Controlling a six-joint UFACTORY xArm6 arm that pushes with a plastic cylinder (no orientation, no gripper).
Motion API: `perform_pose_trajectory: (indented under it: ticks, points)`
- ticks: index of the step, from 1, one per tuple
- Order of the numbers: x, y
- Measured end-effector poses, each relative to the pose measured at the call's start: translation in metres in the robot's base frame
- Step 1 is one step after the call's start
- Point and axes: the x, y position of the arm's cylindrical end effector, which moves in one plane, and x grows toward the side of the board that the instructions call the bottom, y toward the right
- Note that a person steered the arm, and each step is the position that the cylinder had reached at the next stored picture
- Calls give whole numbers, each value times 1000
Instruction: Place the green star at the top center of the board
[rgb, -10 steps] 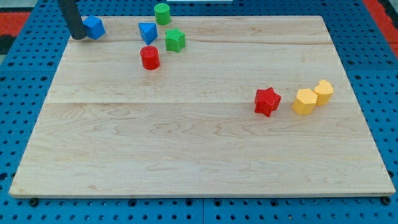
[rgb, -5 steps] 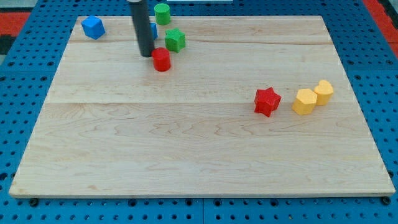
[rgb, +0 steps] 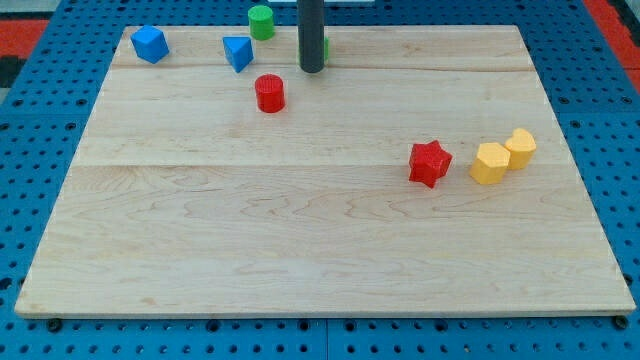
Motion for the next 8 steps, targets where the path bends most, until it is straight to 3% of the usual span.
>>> perform_pose_trajectory:
  ticks: [2, 5, 8]
  points:
    - [-28, 0]
    - [-9, 2]
    - [42, -5]
